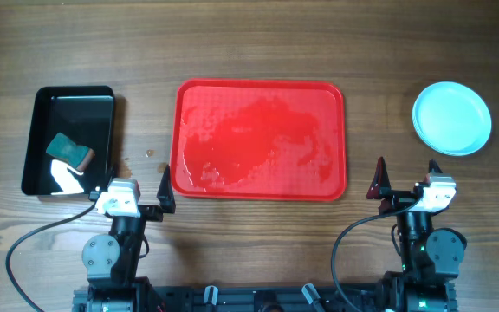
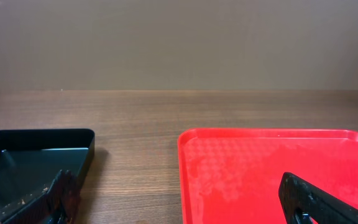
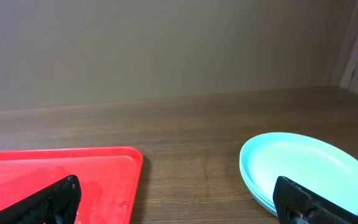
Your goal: Clean dirty plates on tray and stack at the side
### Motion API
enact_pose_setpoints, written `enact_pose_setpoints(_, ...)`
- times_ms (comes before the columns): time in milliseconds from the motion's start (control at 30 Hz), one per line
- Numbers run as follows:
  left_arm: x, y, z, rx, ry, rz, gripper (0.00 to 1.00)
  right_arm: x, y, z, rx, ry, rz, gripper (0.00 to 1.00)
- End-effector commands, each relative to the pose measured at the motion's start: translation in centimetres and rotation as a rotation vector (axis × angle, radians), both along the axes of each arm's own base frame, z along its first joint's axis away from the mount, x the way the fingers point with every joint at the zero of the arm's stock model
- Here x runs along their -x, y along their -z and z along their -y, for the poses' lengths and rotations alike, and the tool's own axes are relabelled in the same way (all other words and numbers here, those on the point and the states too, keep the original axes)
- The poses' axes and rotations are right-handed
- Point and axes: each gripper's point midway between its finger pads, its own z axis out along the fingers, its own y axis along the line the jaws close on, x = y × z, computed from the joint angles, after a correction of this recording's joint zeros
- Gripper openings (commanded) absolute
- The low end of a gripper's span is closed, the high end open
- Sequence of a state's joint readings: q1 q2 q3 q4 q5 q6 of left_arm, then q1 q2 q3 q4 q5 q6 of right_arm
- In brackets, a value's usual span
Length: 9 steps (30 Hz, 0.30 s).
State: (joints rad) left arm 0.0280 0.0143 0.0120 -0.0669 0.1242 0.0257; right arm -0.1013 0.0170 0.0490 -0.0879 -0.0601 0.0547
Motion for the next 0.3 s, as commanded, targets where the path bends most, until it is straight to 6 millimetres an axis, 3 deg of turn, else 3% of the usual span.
enact_pose_setpoints(0,0.03,0.13,0.2,-0.019,0.011,0.004,1.0,0.04,-0.16,-0.16,-0.007,-0.011,0.014,1.0)
enact_pose_setpoints(267,0.03,0.13,0.2,-0.019,0.011,0.004,1.0,0.04,-0.16,-0.16,-0.007,-0.011,0.014,1.0)
